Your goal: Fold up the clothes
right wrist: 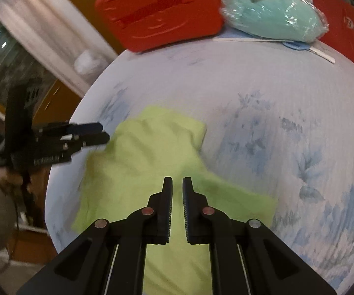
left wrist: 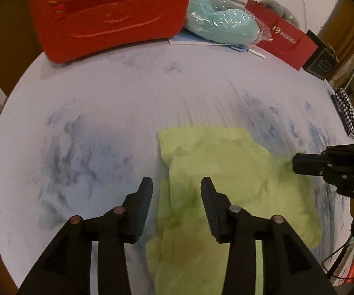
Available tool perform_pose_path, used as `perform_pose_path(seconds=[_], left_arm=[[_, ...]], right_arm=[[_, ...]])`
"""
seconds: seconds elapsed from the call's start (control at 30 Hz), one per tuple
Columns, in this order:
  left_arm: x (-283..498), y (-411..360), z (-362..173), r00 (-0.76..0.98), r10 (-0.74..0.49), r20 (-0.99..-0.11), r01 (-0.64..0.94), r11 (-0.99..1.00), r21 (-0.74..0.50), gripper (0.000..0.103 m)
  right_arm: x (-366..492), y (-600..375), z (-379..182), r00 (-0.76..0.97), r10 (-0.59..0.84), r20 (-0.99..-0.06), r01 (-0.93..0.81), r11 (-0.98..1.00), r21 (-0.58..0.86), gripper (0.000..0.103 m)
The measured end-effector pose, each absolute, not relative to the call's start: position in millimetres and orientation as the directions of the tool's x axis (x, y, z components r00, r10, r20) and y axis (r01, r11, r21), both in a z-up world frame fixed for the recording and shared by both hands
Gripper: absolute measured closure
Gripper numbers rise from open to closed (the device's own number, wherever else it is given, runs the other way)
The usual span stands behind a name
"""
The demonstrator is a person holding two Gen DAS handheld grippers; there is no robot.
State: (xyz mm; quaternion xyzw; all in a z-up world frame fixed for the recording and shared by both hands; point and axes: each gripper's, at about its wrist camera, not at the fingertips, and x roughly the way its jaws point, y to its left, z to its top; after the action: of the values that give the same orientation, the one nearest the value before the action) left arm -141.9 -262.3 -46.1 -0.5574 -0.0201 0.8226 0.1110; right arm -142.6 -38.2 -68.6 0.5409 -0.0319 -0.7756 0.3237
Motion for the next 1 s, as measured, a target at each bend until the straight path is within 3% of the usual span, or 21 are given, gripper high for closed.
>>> perform_pose_path(seconds=[0.1,0.17,0.2,0.47,0.5,0.53,0.57,0.6,0.67,0.73,1.0], left_arm=[[-161.0,-259.0,-52.9,-0.344,0.193,-0.919,-0.158,-0.977,-0.146,0.061],[-173.6,-257.1,-58.1,-0.335,0.185,-0.924,-0.158,-0.978,-0.138,0.061],[-179.5,-256.7,-62.5,-0.327,0.183,-0.927,-0.158,-0.978,-0.137,0.061],[-193.8,-243.2,-85.0,-0.322,0.154,-0.934,-0.210,-0.974,-0.088,0.056],[-191.7,-240.0,-85.4,-0.334,0.137,-0.933,-0.221,-0.973,-0.064,0.057],[-189.8,-237.7,-85.6,-0.342,0.129,-0.931,-0.229,-0.972,-0.050,0.069],[-188.4,-236.4,-85.3,-0.342,0.137,-0.930,-0.235,-0.970,-0.056,0.079],[-187.0,-235.1,-85.1,-0.343,0.145,-0.928,-0.240,-0.969,-0.062,0.098],[-184.6,-232.2,-84.6,-0.346,0.156,-0.925,-0.254,-0.965,-0.068,0.099],[-185.3,-232.4,-83.9,-0.350,0.158,-0.923,-0.260,-0.963,-0.066,0.100],[-121.1,-241.0,-17.1,-0.481,0.235,-0.844,-0.327,-0.942,-0.076,0.099]], right_arm=[[-162.0,-51.3,-73.7,-0.195,-0.524,-0.829,0.439,-0.803,0.404,0.088],[-175.3,-61.4,-77.7,-0.190,-0.507,-0.841,0.428,-0.814,0.394,0.072],[-181.7,-65.8,-79.9,-0.189,-0.497,-0.847,0.424,-0.819,0.387,0.070],[-208.5,-92.1,-104.6,-0.159,-0.438,-0.885,0.454,-0.829,0.328,0.069],[-208.4,-95.5,-104.6,-0.161,-0.430,-0.888,0.466,-0.827,0.315,0.069],[-207.7,-97.1,-104.9,-0.163,-0.421,-0.893,0.478,-0.825,0.302,0.069],[-206.5,-99.1,-104.9,-0.166,-0.411,-0.897,0.493,-0.822,0.285,0.070],[-204.7,-101.7,-104.7,-0.173,-0.401,-0.900,0.512,-0.817,0.265,0.072],[-203.5,-103.7,-105.8,-0.186,-0.382,-0.905,0.538,-0.810,0.231,0.091],[-208.6,-99.2,-108.0,-0.172,-0.404,-0.899,0.531,-0.806,0.261,0.100],[-173.5,-70.9,-51.6,-0.257,-0.577,-0.775,0.630,-0.708,0.319,0.101]])
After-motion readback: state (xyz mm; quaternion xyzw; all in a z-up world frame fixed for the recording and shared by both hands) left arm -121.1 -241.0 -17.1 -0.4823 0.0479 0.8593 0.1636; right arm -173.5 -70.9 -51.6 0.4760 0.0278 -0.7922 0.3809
